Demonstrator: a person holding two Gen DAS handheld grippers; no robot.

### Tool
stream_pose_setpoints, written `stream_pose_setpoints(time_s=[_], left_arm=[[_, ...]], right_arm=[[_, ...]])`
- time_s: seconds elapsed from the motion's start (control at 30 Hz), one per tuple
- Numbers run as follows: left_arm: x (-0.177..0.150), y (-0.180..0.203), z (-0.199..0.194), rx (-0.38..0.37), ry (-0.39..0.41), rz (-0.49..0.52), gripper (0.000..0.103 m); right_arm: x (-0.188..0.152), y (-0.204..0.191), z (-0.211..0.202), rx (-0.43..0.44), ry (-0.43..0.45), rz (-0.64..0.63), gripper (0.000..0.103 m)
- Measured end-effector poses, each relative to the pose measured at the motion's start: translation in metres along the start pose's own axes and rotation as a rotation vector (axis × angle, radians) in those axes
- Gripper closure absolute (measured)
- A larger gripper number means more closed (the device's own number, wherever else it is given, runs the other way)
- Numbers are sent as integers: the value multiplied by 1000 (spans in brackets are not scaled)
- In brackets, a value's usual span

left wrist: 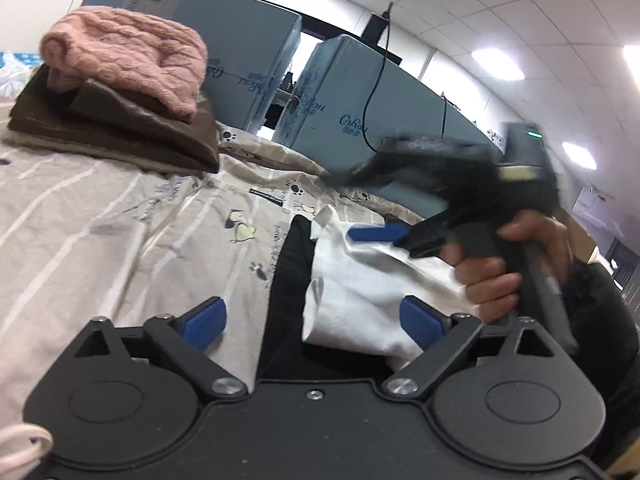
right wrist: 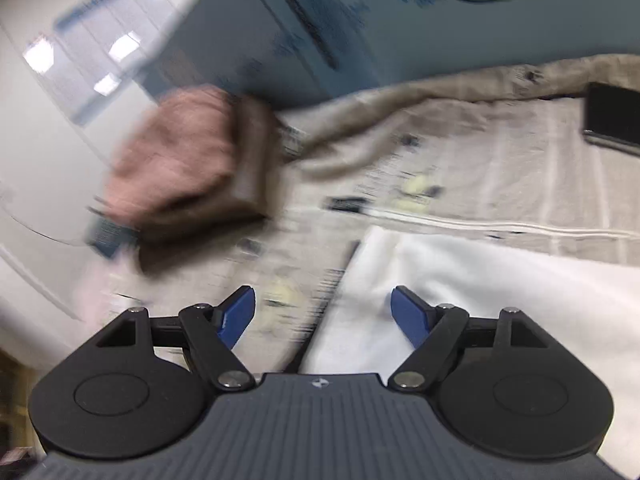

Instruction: Fold clothes

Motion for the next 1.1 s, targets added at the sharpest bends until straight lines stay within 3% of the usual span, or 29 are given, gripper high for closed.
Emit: stream_pose_setpoints(time_s=[0.1, 0.23, 0.33, 0.4, 0.5, 0.6, 0.77, 0.97, 1.1], left_arm=[[-4, 4, -16, -30, -32, -14, 3], [-13, 17, -32, -70, -77, -33, 0], [-21, 27, -33, -92, -111, -52, 0], [-28, 31, -28, -89, -142, -80, 0], [-30, 33, -21, -76, -145, -105, 0], [-29, 36, -11, -109, -152, -172, 0], [-26, 43, 15, -141, -184, -197, 0], [-15, 40, 45, -134, -178, -227, 0], [-9, 41, 61, -110, -169, -215, 2]], right_arm=[[1, -4, -40, 64, 106, -12, 20], [-7, 8, -89, -104, 276, -138, 9], [-17, 29, -113, -207, 335, -157, 0], [-19, 52, -124, -239, 346, -104, 0], [-24, 92, -134, -294, 324, 12, 0], [-31, 127, -140, -323, 309, 118, 0], [-38, 162, -136, -278, 267, 238, 0], [-42, 163, -105, -269, 130, 238, 0], [-40, 158, -98, -291, 109, 219, 0]])
Point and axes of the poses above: each gripper's, at about its wrist camera, not at the fingertips, and z roughly the way its jaws point, y to its right, x to its top, the point moved 8 cm from there along z, roughly the way its jaws point, and after that the axes turned 12 degrees about -x, right-handed, at the moved point
